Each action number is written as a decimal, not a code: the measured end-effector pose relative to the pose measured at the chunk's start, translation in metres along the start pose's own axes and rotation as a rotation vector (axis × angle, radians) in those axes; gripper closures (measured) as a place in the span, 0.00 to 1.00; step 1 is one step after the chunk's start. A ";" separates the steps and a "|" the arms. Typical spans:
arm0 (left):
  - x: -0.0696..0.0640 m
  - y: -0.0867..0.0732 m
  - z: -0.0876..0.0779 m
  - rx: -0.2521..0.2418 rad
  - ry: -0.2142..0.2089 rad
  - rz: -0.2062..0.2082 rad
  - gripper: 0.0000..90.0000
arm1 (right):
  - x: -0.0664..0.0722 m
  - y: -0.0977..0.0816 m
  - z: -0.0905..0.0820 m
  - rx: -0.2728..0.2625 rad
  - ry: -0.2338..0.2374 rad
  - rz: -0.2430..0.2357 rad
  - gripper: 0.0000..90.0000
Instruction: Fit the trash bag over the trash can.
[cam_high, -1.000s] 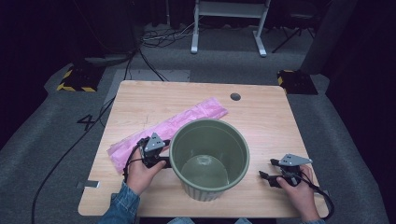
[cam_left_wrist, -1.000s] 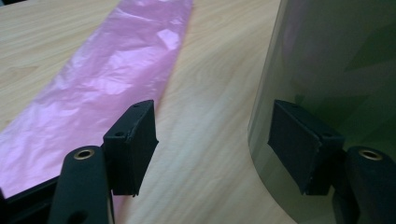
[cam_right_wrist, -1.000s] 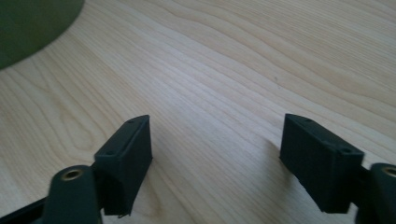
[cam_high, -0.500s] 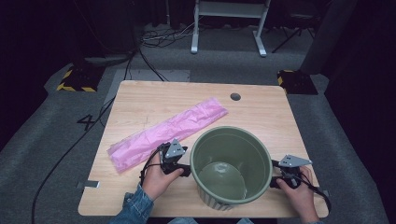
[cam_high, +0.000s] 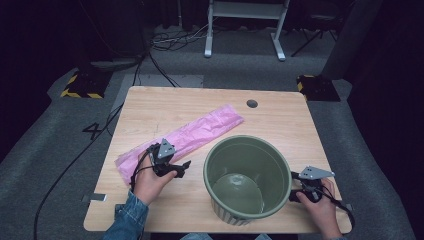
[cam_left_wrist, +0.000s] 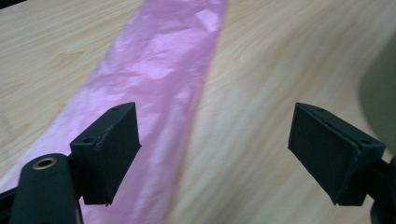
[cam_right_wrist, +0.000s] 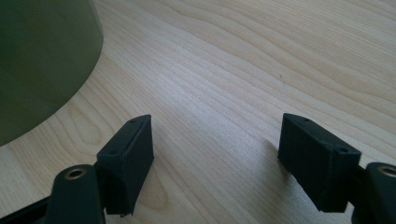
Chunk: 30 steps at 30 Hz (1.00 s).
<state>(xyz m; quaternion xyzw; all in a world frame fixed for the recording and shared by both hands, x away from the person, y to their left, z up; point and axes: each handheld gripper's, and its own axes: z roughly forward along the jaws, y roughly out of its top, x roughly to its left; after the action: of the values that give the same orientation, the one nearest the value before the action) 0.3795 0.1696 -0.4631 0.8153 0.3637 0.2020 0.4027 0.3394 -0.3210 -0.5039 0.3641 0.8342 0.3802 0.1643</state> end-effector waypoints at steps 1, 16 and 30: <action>0.007 -0.002 0.001 0.007 0.009 -0.005 0.18 | 0.000 0.000 0.000 0.000 0.000 0.000 0.30; 0.036 -0.018 0.035 0.080 0.004 -0.020 0.19 | 0.000 0.000 0.000 0.001 0.000 0.001 0.30; 0.051 -0.017 0.043 0.103 0.019 -0.075 0.83 | 0.001 -0.001 -0.001 0.001 -0.001 0.005 0.30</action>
<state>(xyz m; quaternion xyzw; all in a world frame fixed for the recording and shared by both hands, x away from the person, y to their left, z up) 0.4324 0.1928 -0.5005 0.8189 0.4076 0.1754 0.3639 0.3380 -0.3213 -0.5038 0.3665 0.8334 0.3798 0.1637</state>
